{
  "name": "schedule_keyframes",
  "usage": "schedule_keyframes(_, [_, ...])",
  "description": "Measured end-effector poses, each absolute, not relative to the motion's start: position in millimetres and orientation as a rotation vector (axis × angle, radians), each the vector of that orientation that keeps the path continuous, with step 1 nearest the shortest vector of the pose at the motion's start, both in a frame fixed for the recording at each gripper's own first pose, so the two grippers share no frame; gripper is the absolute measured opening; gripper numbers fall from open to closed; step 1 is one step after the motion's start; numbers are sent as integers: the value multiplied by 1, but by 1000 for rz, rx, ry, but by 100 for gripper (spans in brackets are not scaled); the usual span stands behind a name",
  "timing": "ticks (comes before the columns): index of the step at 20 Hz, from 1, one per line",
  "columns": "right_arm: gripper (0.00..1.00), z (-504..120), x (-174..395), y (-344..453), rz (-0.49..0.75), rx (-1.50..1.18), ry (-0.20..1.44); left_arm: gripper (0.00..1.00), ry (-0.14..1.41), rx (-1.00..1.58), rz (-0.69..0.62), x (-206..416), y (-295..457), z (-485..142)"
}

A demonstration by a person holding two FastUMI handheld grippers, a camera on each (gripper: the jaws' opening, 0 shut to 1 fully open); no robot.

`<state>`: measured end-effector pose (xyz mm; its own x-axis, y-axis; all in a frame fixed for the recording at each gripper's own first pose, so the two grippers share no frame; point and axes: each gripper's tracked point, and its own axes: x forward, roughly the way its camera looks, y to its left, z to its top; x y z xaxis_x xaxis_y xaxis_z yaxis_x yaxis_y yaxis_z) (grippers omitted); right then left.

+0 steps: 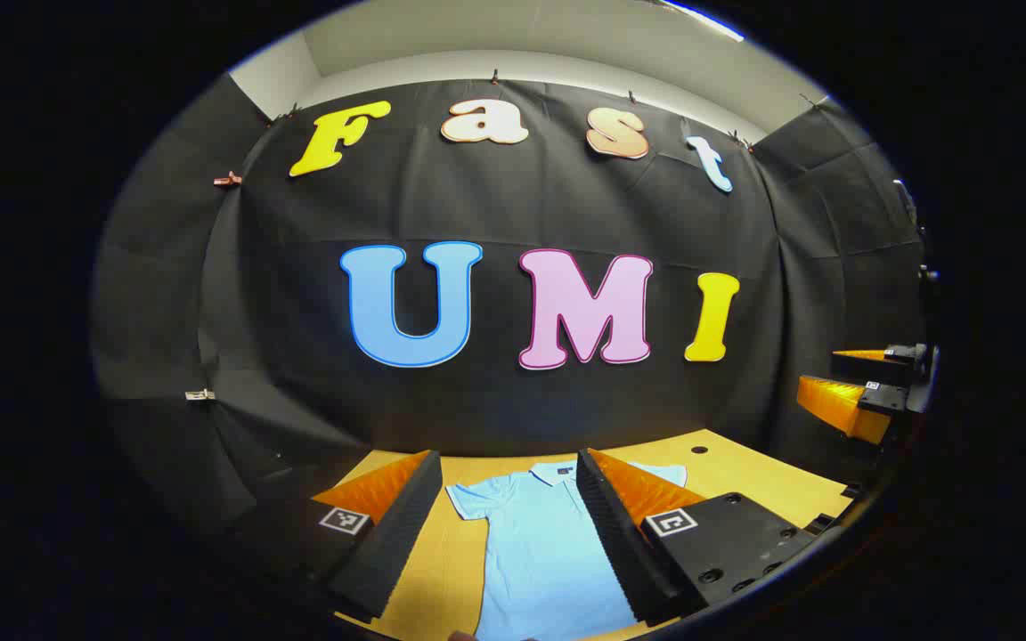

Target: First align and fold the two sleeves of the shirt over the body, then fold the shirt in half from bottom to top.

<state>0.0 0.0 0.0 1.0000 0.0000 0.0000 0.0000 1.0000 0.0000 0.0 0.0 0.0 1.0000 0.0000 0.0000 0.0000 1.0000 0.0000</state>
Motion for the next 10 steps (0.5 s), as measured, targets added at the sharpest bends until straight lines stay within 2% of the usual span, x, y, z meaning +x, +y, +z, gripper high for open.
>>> schedule_keyframes(3, [97, 7, 0, 8, -14, -27, -22, 97, -3, -7, -9, -2, 5, 1])
schedule_keyframes(10, [97, 6, 19, 26, 39, 6, -29, 97, -3, 3, 27, 1, 9, -2])
